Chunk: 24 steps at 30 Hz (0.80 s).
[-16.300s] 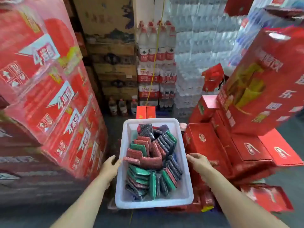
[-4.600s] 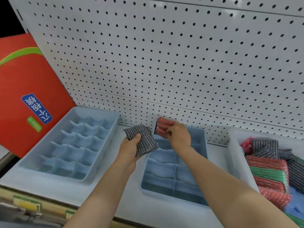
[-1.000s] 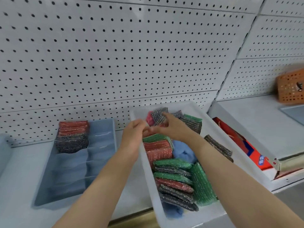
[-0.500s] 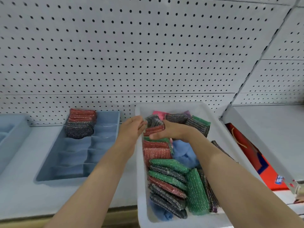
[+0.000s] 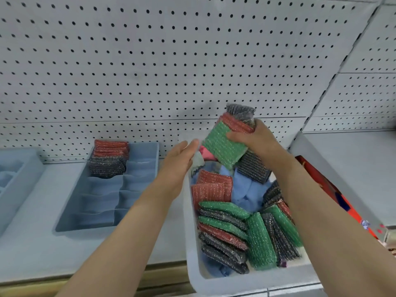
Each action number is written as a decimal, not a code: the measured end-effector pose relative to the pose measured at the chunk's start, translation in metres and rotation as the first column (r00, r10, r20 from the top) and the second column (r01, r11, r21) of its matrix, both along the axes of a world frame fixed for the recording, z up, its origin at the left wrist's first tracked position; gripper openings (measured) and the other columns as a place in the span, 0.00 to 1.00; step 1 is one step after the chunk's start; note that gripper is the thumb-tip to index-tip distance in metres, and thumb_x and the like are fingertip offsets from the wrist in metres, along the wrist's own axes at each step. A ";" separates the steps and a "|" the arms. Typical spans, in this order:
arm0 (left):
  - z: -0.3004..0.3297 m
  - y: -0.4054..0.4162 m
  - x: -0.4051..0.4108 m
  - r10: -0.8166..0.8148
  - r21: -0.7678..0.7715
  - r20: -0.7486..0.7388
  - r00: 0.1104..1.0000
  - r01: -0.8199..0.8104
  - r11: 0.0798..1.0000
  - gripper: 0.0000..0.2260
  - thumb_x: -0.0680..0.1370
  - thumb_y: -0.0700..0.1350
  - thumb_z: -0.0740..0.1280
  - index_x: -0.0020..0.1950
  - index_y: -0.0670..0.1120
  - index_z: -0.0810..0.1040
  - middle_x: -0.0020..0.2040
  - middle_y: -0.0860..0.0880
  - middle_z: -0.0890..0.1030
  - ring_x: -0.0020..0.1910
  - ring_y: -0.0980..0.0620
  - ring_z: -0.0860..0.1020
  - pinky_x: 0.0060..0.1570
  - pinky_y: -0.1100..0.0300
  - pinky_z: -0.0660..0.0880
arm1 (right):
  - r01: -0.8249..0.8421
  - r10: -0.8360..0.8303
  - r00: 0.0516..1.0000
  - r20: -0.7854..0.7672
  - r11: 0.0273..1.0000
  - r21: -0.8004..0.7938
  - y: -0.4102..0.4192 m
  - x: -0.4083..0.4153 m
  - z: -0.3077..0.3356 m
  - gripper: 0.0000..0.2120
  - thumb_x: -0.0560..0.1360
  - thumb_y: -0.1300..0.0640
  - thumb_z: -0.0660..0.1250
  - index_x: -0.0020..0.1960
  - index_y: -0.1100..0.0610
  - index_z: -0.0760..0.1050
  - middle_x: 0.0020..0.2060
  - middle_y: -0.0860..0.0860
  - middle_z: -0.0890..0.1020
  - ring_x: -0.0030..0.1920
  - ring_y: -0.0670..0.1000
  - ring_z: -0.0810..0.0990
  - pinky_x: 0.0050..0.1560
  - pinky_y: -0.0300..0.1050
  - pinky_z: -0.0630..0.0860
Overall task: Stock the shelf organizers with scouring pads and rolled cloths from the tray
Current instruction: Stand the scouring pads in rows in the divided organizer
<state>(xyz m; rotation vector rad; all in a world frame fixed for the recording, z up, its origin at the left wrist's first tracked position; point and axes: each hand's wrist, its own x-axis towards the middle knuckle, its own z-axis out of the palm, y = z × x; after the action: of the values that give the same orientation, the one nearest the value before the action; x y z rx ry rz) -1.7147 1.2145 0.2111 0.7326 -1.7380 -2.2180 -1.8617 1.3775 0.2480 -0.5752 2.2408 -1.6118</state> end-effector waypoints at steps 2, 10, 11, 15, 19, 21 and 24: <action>0.005 0.004 0.005 -0.070 0.006 -0.069 0.995 0.071 0.997 0.47 0.67 0.68 0.72 0.79 0.50 0.59 0.76 0.52 0.67 0.71 0.53 0.69 0.73 0.50 0.64 | 0.022 0.004 0.992 0.127 0.980 -0.199 -0.006 0.014 0.011 0.29 0.62 0.47 0.80 0.59 0.57 0.77 0.52 0.54 0.85 0.51 0.54 0.85 0.59 0.54 0.79; 0.016 -0.045 0.045 -0.038 0.324 -0.298 0.954 0.139 0.936 0.23 0.76 0.51 0.70 0.69 0.42 0.75 0.62 0.40 0.81 0.62 0.42 0.80 0.61 0.47 0.77 | -0.013 0.036 0.980 0.197 0.993 -0.120 -0.087 0.110 0.007 0.34 0.68 0.44 0.77 0.67 0.52 0.67 0.57 0.51 0.82 0.54 0.50 0.83 0.51 0.44 0.81; 0.014 -0.059 0.053 -0.002 0.317 -0.265 0.964 0.089 0.944 0.21 0.77 0.49 0.69 0.68 0.42 0.76 0.61 0.40 0.82 0.60 0.42 0.81 0.58 0.47 0.79 | -0.003 0.020 0.989 0.145 0.994 -0.113 -0.101 0.123 0.004 0.33 0.68 0.46 0.78 0.67 0.52 0.68 0.57 0.49 0.81 0.54 0.48 0.83 0.53 0.43 0.80; 0.005 -0.113 0.091 0.078 0.315 -0.165 0.983 -0.023 0.949 0.20 0.77 0.52 0.70 0.66 0.44 0.78 0.57 0.41 0.84 0.55 0.44 0.83 0.48 0.50 0.82 | -0.132 0.133 0.991 0.014 0.988 -0.083 -0.162 0.173 -0.007 0.19 0.68 0.53 0.79 0.55 0.50 0.77 0.48 0.45 0.84 0.46 0.40 0.84 0.47 0.34 0.77; -0.003 -0.166 0.132 0.073 0.281 -0.136 0.988 -0.032 0.959 0.29 0.70 0.61 0.73 0.67 0.50 0.75 0.58 0.44 0.84 0.56 0.44 0.83 0.55 0.44 0.80 | -0.124 0.123 0.989 0.077 0.992 0.012 -0.214 0.204 -0.030 0.46 0.62 0.42 0.81 0.74 0.48 0.63 0.61 0.44 0.77 0.59 0.44 0.79 0.63 0.47 0.74; -0.007 -0.190 0.150 0.049 0.287 -0.127 0.991 -0.010 0.958 0.31 0.69 0.62 0.72 0.68 0.51 0.74 0.59 0.45 0.83 0.57 0.44 0.83 0.58 0.42 0.78 | -0.043 0.065 0.980 0.187 0.992 -0.118 -0.234 0.215 -0.042 0.37 0.65 0.45 0.80 0.68 0.51 0.68 0.59 0.50 0.81 0.56 0.50 0.83 0.60 0.52 0.79; -0.014 -0.217 0.170 0.024 0.294 -0.130 0.991 0.016 0.956 0.20 0.78 0.52 0.69 0.68 0.51 0.74 0.60 0.46 0.83 0.57 0.46 0.82 0.52 0.47 0.81 | 0.046 0.068 0.917 0.394 0.961 -0.271 -0.256 0.231 -0.052 0.21 0.73 0.49 0.75 0.60 0.59 0.77 0.53 0.57 0.85 0.53 0.57 0.84 0.55 0.55 0.81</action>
<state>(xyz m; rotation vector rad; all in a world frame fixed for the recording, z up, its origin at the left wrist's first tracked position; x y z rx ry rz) -1.5451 0.9971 0.1970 0.6285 -1.3596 -2.4917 -1.6312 1.1213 0.1957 -0.2849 1.7284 -1.8560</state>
